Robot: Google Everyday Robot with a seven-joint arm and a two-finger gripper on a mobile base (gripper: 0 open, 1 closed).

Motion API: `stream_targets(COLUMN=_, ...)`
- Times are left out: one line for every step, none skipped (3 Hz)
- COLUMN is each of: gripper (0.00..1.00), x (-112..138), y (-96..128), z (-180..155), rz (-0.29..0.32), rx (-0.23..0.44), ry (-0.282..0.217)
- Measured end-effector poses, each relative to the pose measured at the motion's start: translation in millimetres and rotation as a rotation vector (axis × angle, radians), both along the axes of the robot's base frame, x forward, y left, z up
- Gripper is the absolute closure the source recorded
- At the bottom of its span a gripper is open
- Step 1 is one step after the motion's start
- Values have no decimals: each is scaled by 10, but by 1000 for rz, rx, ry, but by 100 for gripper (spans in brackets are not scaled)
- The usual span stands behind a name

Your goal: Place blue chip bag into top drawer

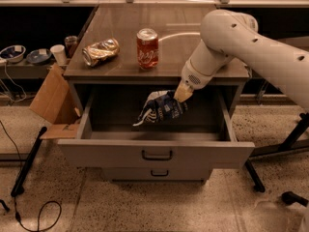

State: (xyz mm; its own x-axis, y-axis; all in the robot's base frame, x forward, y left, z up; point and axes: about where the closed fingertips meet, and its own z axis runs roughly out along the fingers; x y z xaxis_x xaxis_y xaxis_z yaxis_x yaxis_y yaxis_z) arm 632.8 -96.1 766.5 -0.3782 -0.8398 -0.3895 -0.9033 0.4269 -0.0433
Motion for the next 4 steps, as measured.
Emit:
stream_targets(gripper=100, x=-37, y=-55, z=-163, rz=-20, rx=-22, ry=49)
stream_targets(gripper=100, x=-171, y=-201, z=-363, rz=-59, rx=-53, ry=116)
stream_targets(gripper=100, x=-279, y=-321, z=-464, rz=-89, rx=-68, ry=152)
stream_targets(gripper=100, x=-423, y=-502, z=-559, rz=-142, rx=-92, ry=191)
